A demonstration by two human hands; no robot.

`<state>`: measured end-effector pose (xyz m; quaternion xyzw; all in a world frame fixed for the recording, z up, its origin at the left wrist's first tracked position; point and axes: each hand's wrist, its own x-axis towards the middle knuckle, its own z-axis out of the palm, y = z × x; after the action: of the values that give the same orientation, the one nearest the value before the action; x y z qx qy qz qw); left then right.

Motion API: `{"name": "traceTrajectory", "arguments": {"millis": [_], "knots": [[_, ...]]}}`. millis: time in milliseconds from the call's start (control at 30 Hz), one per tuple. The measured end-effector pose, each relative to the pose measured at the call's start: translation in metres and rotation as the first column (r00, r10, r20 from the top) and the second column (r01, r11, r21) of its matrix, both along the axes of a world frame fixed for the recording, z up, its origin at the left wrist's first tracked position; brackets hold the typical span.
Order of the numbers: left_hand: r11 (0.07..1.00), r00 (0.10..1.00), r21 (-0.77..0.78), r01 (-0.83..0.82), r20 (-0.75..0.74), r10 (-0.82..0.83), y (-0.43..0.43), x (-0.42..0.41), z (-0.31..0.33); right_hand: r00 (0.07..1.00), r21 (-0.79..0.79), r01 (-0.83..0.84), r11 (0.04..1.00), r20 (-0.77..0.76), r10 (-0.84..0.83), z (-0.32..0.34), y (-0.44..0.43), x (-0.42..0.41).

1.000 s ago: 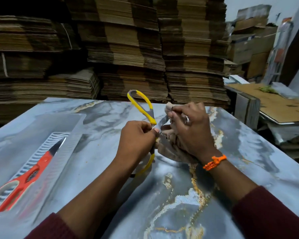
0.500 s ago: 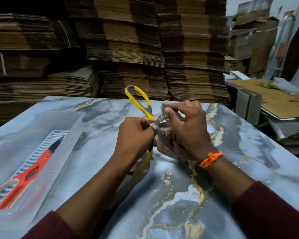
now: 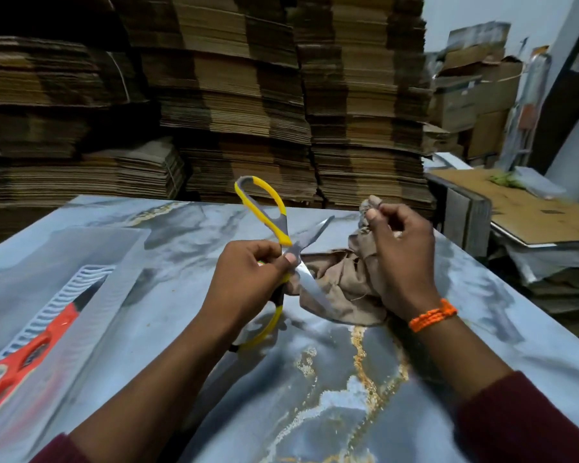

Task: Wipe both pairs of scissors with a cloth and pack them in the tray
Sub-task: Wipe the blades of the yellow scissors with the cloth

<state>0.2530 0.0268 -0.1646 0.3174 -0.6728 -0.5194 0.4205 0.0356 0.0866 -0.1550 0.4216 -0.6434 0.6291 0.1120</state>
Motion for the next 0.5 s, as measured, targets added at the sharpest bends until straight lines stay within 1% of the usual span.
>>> {"name": "traceTrajectory", "arguments": {"millis": [33,100,233,300,367,400,433,500], "knots": [[1.000,1.000,-0.018,-0.010,0.015,0.010,0.001,-0.001,-0.001,0.997,0.016,-0.030,0.999,-0.069,0.031,0.001,-0.001,0.010],[0.997,0.998,-0.057,-0.046,0.040,0.049,0.000,-0.002,-0.002,0.975,0.043,-0.040,0.998,-0.216,0.049,0.001,-0.002,0.027],[0.985,0.988,-0.117,-0.127,0.075,0.137,-0.005,-0.001,-0.005,0.957,0.005,-0.089,0.996,-0.277,0.087,0.007,0.004,0.036],[0.983,0.986,-0.111,-0.144,0.064,0.151,-0.006,-0.002,-0.006,0.906,0.070,-0.134,0.988,-0.395,0.151,0.001,0.006,0.047],[0.982,0.984,-0.105,-0.158,0.072,0.166,-0.004,-0.001,-0.006,0.824,0.191,-0.239,0.952,-0.479,0.303,-0.012,0.003,0.065],[0.981,0.982,-0.105,-0.165,0.075,0.173,-0.004,0.000,-0.005,0.795,0.219,-0.278,0.935,-0.494,0.352,-0.018,-0.001,0.071],[0.980,0.981,-0.105,-0.169,0.076,0.177,-0.003,0.001,-0.004,0.793,0.213,-0.301,0.930,-0.486,0.368,-0.021,-0.005,0.073],[0.980,0.983,-0.124,-0.155,0.082,0.166,-0.002,0.003,-0.001,0.842,0.168,-0.329,0.929,-0.393,0.370,-0.021,-0.010,0.071]]}}
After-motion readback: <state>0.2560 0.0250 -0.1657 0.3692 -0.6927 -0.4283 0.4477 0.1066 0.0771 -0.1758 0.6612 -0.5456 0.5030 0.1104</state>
